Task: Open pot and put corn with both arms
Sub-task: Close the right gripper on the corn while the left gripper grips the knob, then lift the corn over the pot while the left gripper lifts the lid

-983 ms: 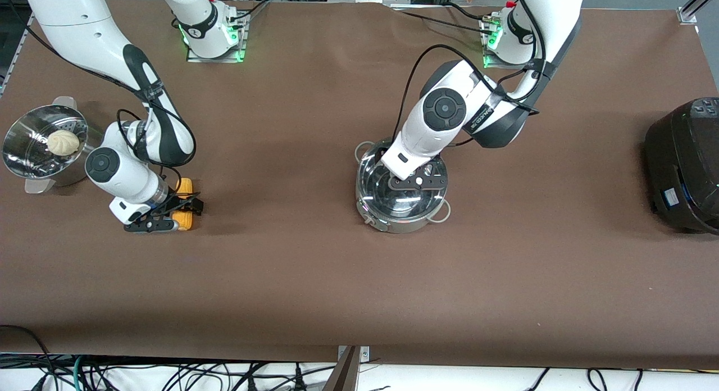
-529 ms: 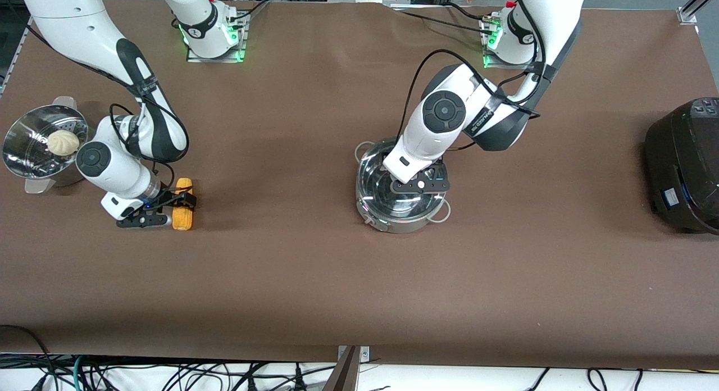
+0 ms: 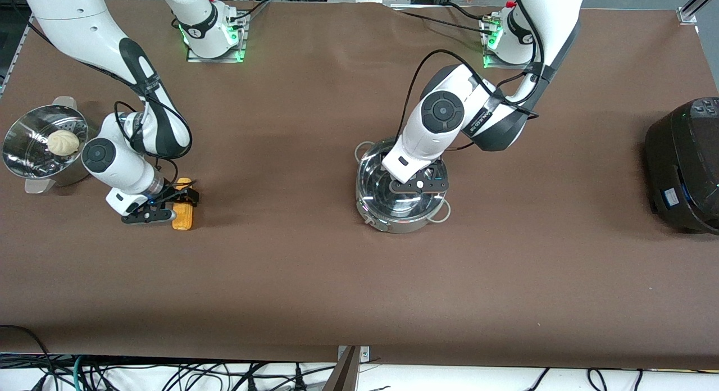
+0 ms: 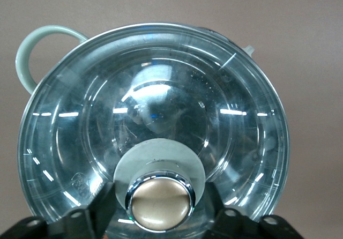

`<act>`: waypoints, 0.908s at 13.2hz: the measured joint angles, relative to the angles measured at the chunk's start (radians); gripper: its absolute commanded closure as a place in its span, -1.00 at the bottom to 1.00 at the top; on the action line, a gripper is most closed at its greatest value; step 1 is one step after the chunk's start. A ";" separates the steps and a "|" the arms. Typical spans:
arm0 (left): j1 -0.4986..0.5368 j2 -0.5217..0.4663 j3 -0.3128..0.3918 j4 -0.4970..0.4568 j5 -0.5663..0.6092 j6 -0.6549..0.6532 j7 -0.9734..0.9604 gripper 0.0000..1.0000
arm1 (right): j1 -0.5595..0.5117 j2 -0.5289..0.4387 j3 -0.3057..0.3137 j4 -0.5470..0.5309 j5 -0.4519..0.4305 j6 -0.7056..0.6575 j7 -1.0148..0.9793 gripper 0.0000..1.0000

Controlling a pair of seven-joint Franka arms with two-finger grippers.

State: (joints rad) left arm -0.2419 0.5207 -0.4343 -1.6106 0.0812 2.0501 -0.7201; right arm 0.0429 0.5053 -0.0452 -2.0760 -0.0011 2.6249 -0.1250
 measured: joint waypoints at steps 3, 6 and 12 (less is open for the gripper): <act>0.000 0.000 0.000 0.000 0.000 0.000 0.000 0.18 | 0.000 0.000 0.000 0.000 0.000 0.001 -0.004 -0.99; -0.002 0.001 0.001 0.001 0.000 0.002 0.001 0.66 | 0.000 0.000 0.000 -0.002 0.000 0.003 -0.007 -0.11; -0.002 0.004 0.001 0.002 0.001 0.002 0.001 1.00 | 0.001 -0.001 0.002 -0.006 0.000 0.007 -0.013 1.00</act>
State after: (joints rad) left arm -0.2441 0.5251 -0.4330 -1.6083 0.0819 2.0520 -0.7191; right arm 0.0436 0.5044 -0.0430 -2.0816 -0.0012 2.6317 -0.1380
